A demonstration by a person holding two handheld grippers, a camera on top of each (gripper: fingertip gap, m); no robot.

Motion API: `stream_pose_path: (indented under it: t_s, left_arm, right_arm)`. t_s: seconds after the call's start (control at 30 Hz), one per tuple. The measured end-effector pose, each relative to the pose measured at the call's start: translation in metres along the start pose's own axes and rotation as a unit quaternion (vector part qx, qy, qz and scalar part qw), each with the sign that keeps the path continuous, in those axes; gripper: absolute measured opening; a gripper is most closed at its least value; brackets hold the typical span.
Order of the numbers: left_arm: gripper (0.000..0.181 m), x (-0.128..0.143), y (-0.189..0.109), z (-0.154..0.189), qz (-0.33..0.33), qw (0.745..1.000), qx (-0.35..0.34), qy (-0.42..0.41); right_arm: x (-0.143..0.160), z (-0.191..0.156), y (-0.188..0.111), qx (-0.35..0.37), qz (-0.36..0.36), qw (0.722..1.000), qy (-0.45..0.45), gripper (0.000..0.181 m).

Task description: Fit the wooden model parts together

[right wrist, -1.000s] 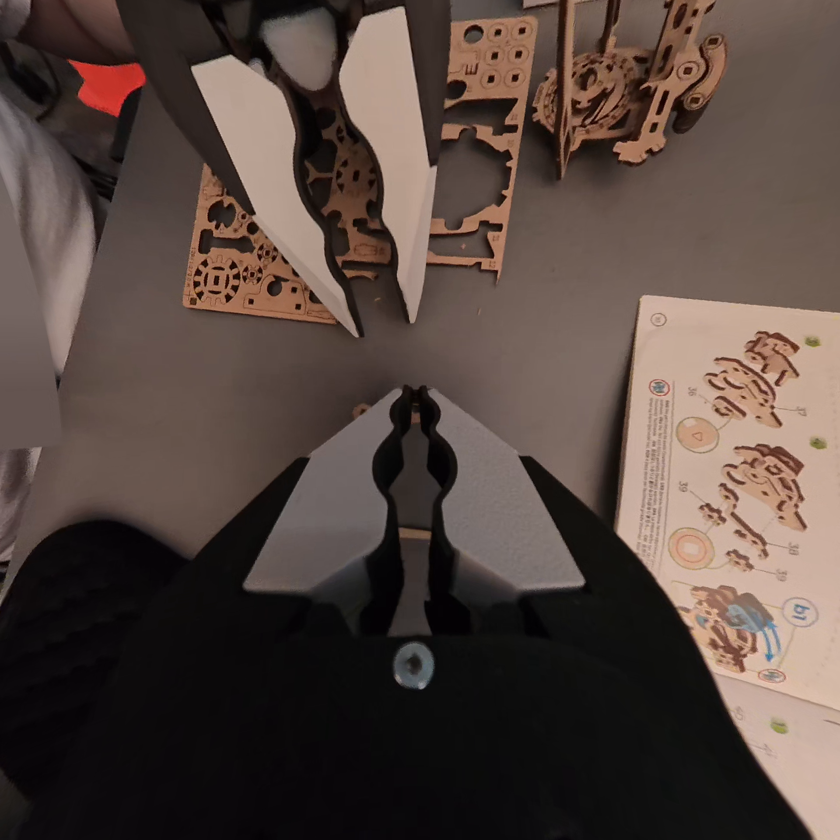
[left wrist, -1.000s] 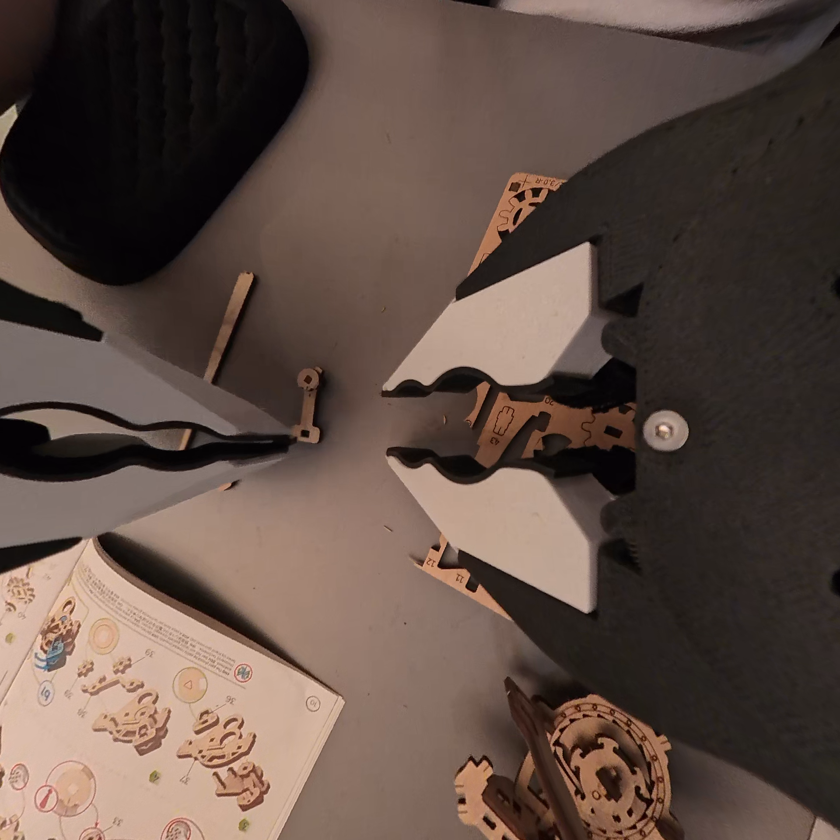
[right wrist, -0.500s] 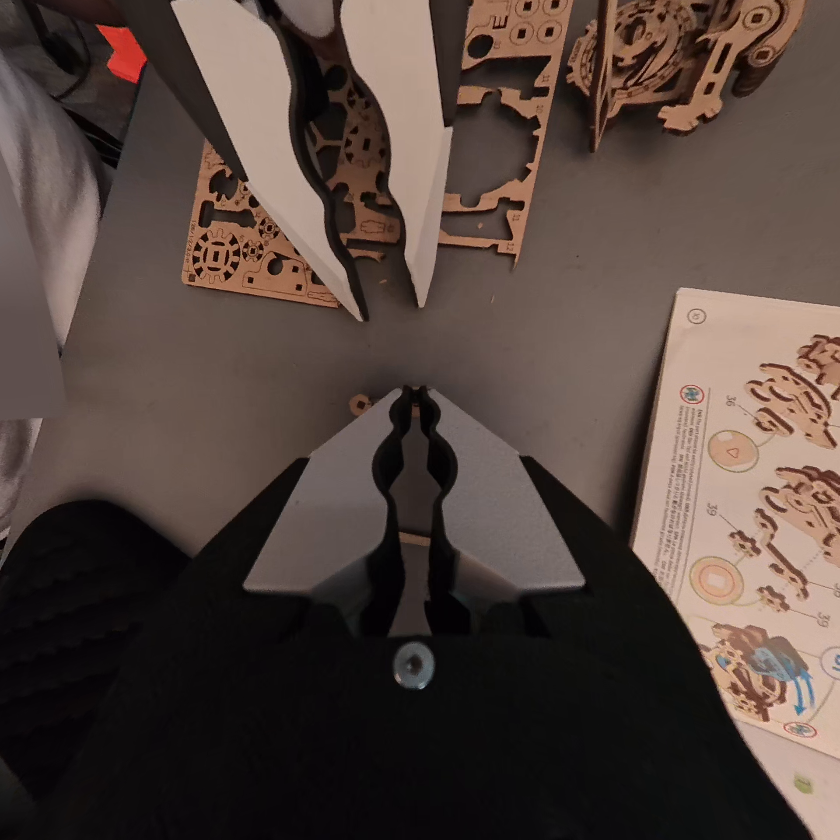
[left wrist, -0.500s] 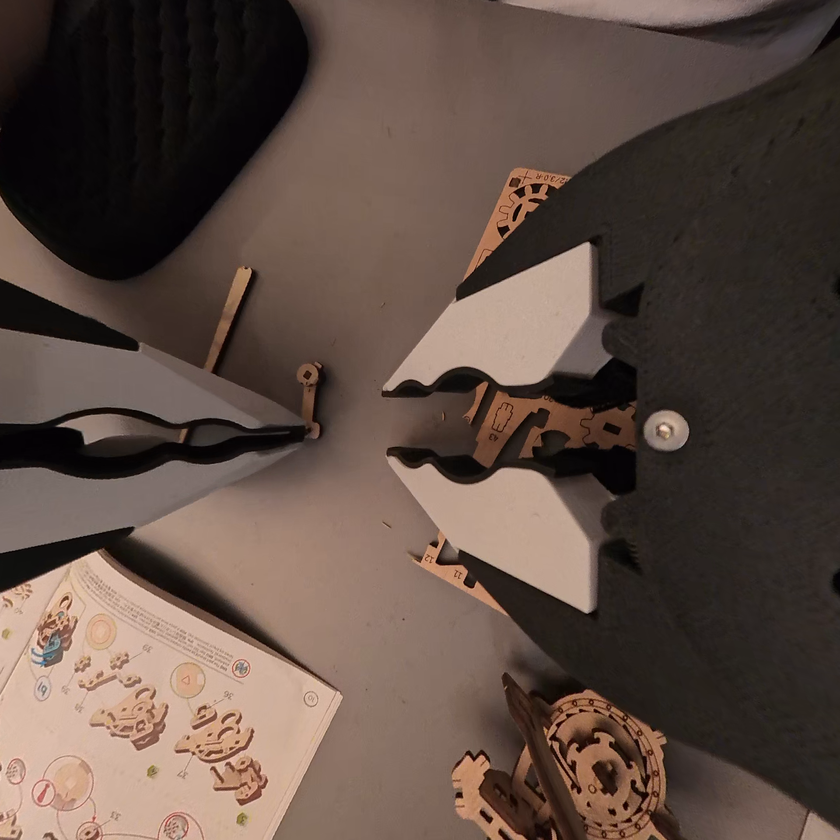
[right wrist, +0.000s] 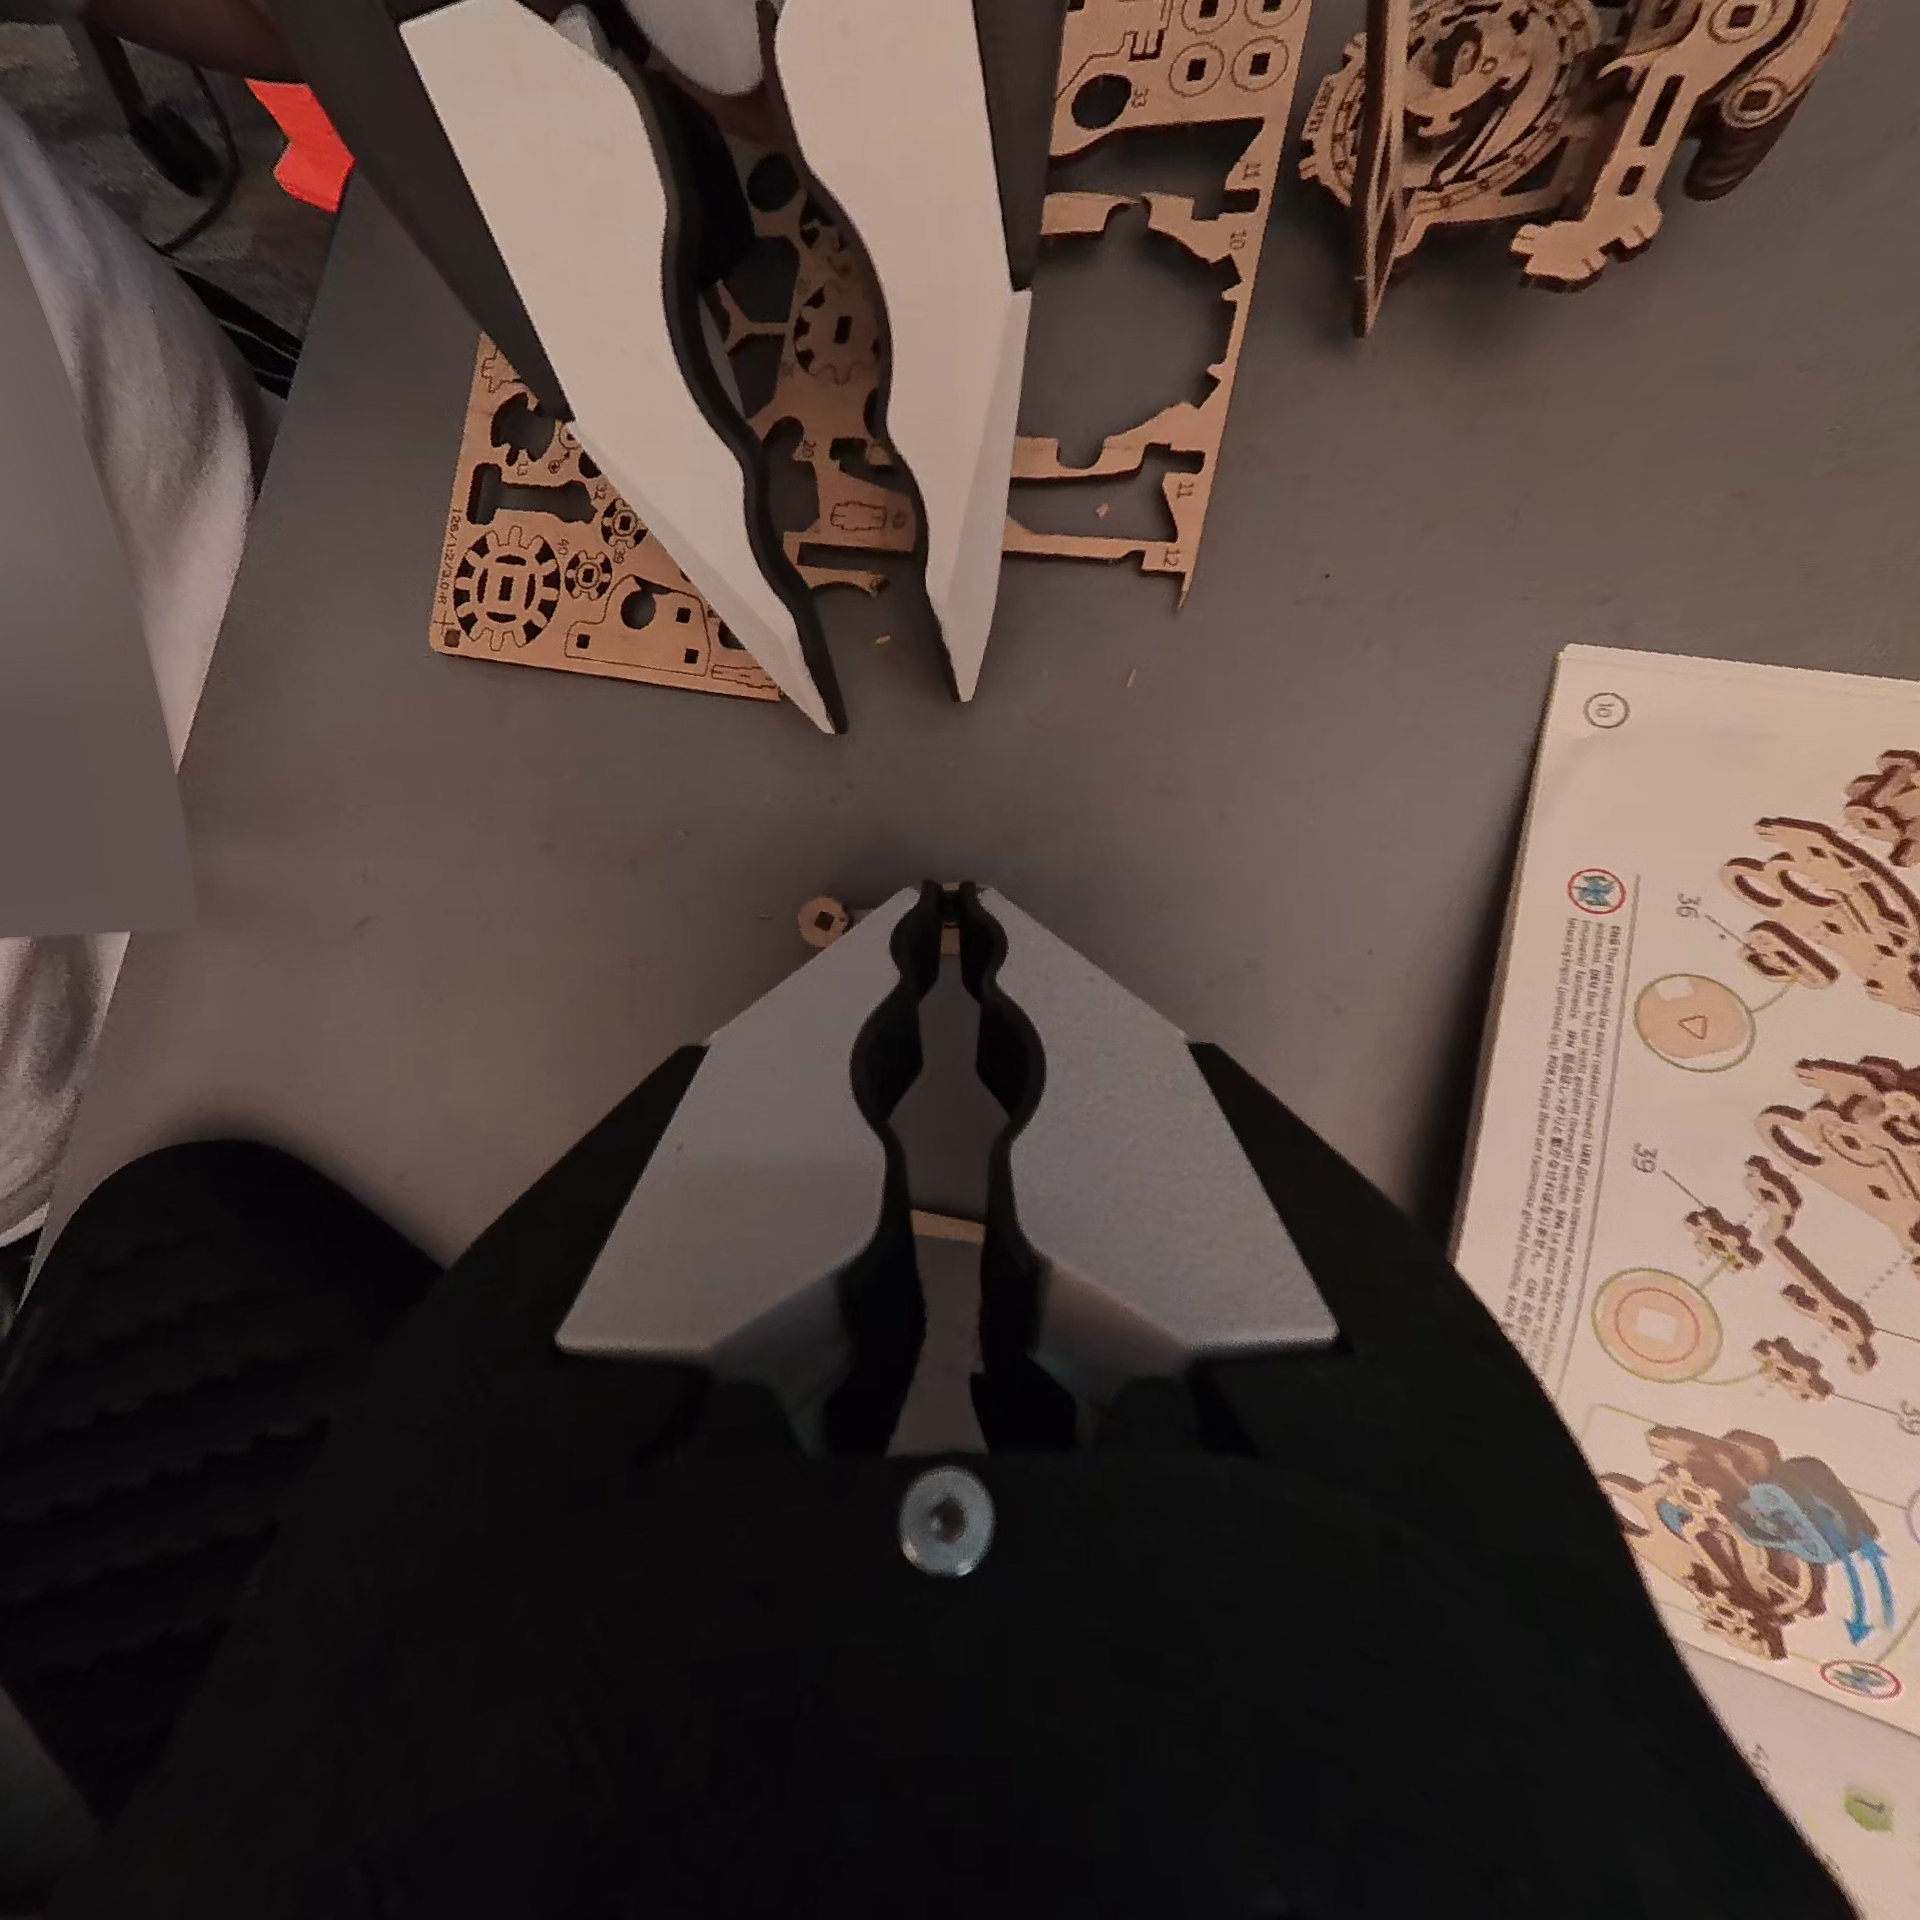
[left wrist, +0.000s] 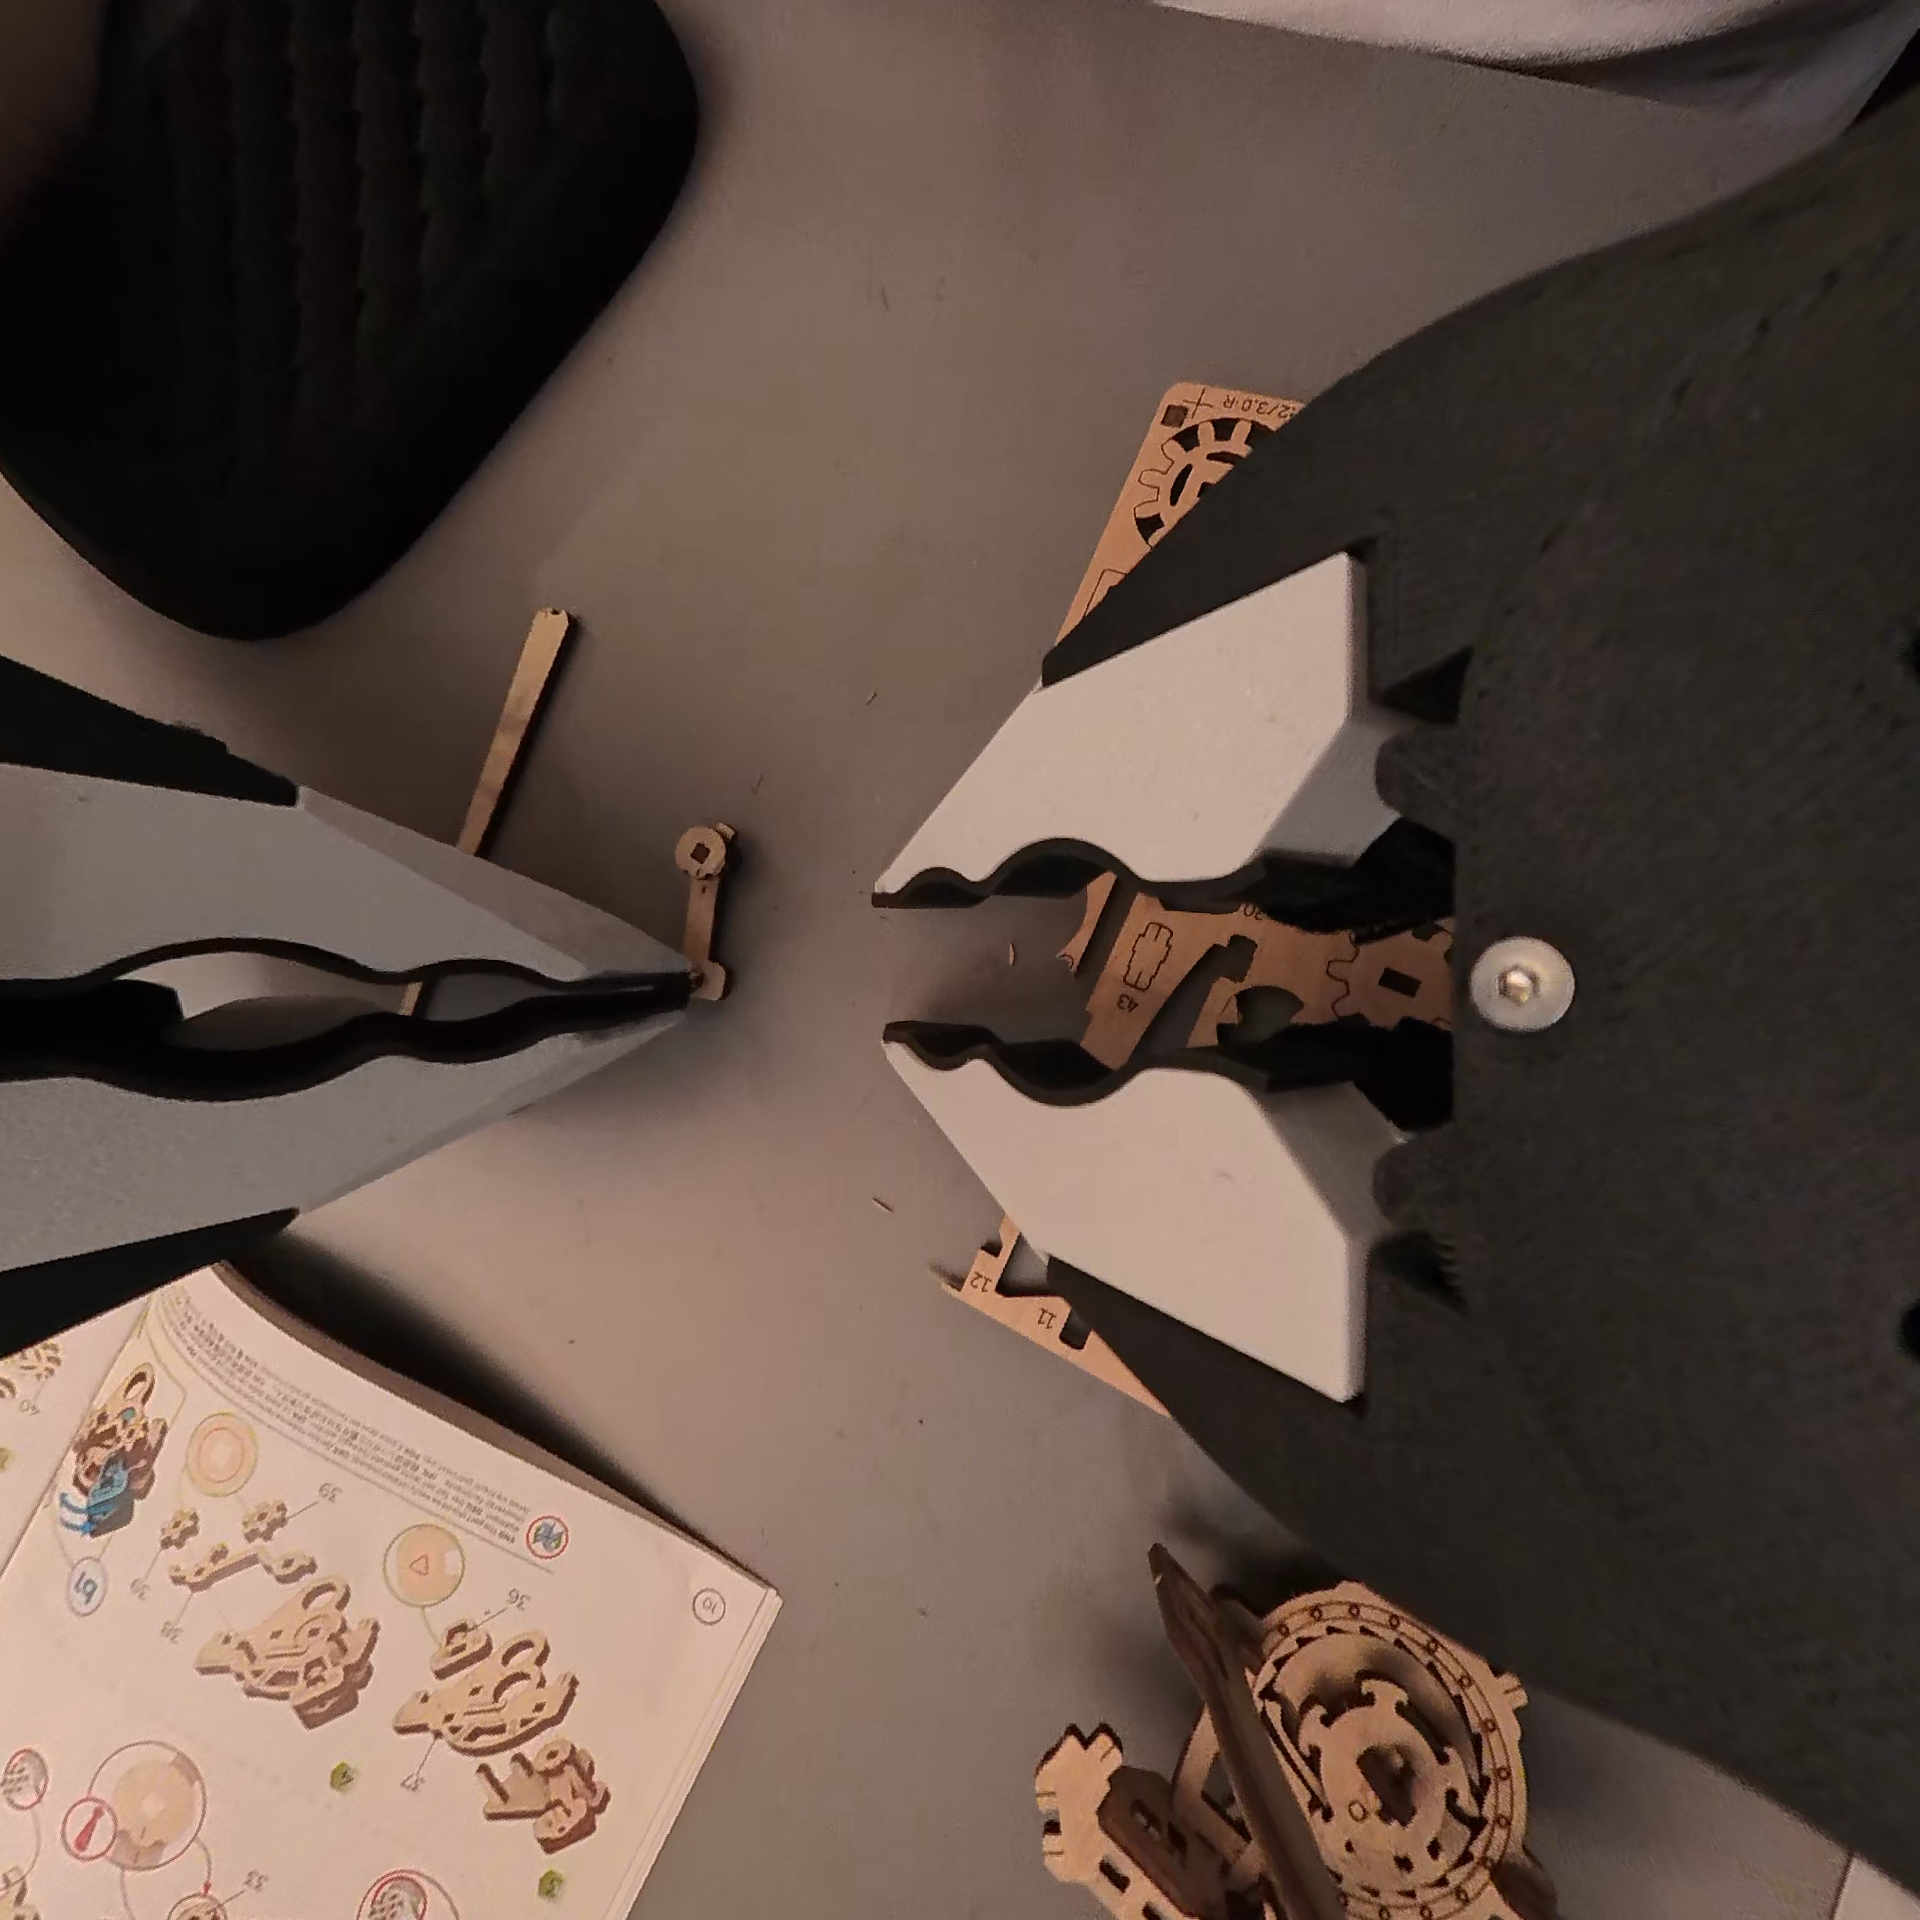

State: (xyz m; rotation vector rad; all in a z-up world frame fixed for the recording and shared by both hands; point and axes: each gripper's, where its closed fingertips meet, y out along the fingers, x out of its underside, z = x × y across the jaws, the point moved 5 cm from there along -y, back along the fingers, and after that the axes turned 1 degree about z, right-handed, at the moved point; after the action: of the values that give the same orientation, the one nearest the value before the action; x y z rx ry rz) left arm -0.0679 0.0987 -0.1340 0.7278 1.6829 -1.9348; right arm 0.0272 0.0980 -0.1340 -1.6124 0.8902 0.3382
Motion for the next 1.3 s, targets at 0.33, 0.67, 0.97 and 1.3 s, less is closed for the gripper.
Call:
stream_pose_path:
  t_s: [0.33,0.67,0.97,1.3]
  left_arm:
    - [0.02,0.0004,0.0006,0.0003,-0.001,1.0,0.0,0.0]
    - [0.02,0.0008,0.0011,0.0008,-0.003,1.0,0.001,0.001]
    - [0.02,0.0009,0.0015,0.0008,-0.004,1.0,0.001,0.001]
    - [0.02,0.0008,0.0014,0.0013,-0.003,1.0,0.001,0.003]
  right_arm:
    - [0.0009,-0.0011,-0.0012,0.007,-0.005,1.0,-0.012,0.001]
    - [0.0016,-0.0032,-0.0007,0.004,-0.006,1.0,-0.009,0.001]
    - [0.0018,-0.0026,-0.0009,0.012,-0.008,1.0,-0.007,0.001]
    - [0.0024,0.004,-0.0012,0.0,0.016,0.998,0.057,0.001]
